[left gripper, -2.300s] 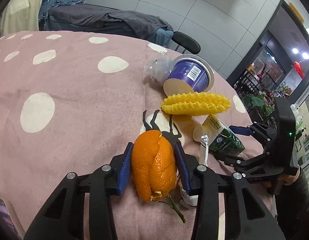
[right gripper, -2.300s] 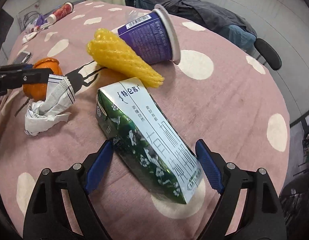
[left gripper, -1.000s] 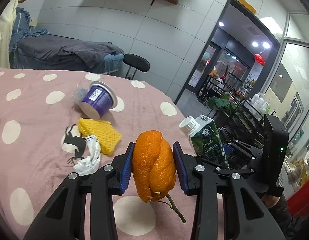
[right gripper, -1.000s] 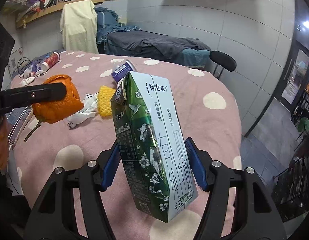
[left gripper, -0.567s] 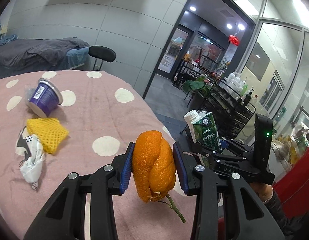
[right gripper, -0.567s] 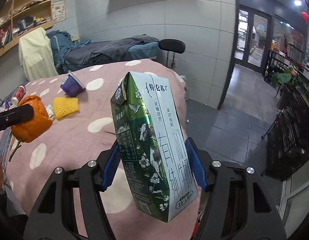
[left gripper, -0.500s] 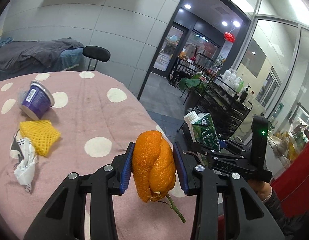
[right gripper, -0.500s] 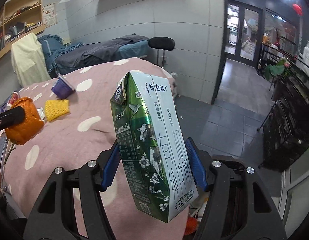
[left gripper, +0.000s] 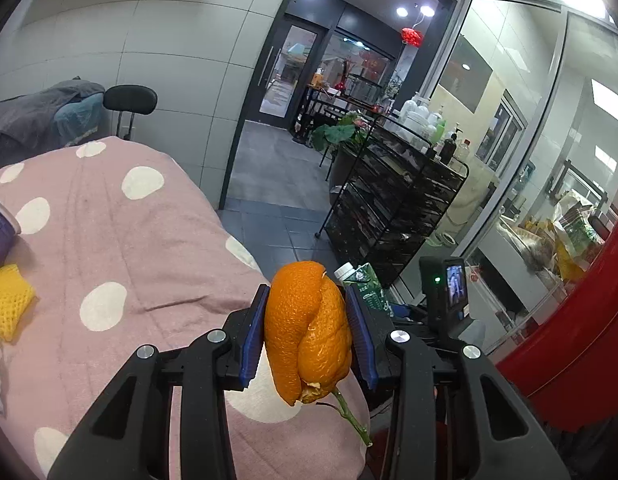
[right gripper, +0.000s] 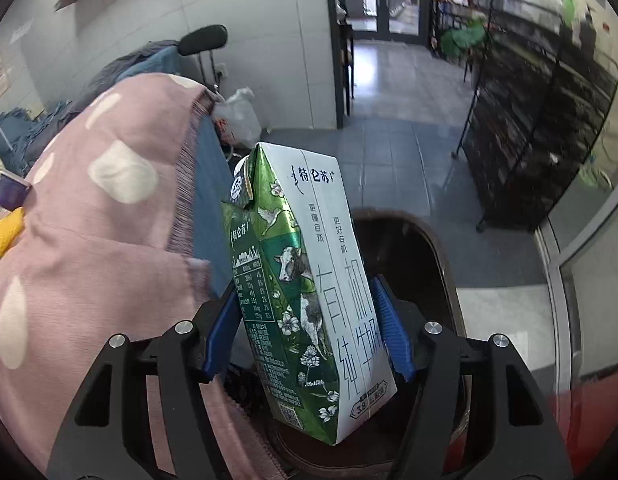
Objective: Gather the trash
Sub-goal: 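Carry the peel and carton to the black bin and open both tools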
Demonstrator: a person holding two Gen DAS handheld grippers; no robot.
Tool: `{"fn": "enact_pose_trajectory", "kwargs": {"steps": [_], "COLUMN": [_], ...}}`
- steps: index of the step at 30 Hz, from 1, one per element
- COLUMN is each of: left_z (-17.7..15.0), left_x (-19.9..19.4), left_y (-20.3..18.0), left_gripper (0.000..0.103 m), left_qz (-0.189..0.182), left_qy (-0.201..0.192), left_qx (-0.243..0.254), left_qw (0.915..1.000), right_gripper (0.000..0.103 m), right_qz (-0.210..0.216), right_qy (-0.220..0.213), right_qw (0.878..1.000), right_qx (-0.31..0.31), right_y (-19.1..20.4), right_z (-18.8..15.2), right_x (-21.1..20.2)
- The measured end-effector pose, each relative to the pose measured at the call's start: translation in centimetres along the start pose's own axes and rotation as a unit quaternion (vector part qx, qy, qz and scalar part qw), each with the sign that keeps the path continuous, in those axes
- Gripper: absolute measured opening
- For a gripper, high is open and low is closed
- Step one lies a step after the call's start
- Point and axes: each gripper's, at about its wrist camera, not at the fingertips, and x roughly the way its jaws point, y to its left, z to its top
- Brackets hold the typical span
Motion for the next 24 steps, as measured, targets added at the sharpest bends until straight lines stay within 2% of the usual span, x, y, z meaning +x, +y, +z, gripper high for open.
{"fn": "enact_pose_trajectory", "kwargs": {"steps": [8,16,20,24], "left_z": [0.0,-0.6,-1.3,-2.1], "left_x": [3.1,6.6,8.2,9.0], "left_y": [-1.6,-4.4,-5.4,-5.8], "left_gripper": [0.038,0.038,0.038,0.038], "left_qz": [-0.03,-0.056,-0.069,-0.076], "left_qy": [0.031,0.069,0.092,0.108], "left_qx": [0.001,0.022,0.027,0.032], "left_qw": [0.9991,0.9958,0.993,0.9907], "right_gripper": [0.064,0.064,0.064,0.061], "right_qz": [-0.023,-0.04,-0.045,-0.048], "right_qy": [0.053,0.134,0.157,0.16], "right_qw": [0.998,0.988,0.983,0.981], "right_qx": [0.03,0.066,0.084,0.097], "right_y": [-2.1,-3.9,-4.7,-5.5], "right_z": [-1.5,-4.7,-5.9,-6.5], "right_x": [5.0,10.1,11.5,11.9]}}
